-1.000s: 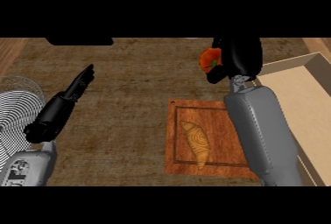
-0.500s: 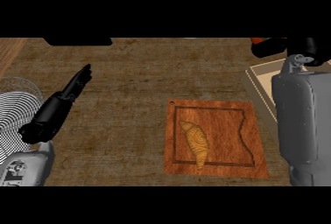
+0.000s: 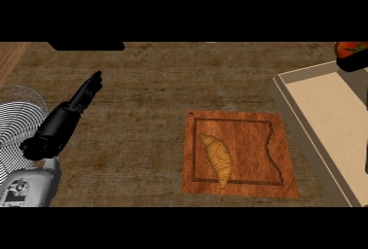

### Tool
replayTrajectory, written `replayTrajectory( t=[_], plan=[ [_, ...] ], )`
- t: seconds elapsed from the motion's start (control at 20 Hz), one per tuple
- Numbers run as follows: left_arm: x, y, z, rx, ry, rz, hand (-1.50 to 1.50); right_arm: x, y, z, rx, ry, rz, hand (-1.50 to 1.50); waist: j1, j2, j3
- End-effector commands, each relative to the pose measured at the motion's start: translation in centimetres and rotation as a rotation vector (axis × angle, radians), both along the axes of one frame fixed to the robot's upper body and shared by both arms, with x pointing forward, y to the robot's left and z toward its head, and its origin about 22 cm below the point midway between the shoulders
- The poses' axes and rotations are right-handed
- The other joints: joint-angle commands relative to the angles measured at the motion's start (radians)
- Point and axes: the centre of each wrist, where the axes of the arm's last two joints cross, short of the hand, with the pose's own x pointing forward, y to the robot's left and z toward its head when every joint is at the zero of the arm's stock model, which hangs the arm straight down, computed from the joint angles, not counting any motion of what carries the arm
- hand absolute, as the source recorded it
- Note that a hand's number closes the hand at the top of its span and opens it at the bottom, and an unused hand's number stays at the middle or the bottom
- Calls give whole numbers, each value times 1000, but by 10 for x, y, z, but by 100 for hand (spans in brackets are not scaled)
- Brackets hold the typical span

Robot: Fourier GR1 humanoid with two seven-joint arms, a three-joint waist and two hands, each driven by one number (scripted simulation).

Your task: Pick the tomato from the cutting board and place it in the cardboard box

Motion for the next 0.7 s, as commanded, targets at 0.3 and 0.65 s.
replayTrajectory(
  t=[0.3,0.65],
  plan=[
    [1,8,-2,3,-1,10,0,-17,-98,-37,195,313,22,150,3,2,0],
    [9,-4,-3,-12,2,1,0,-29,-123,-36,293,540,118,-150,-3,0,0]
  ],
)
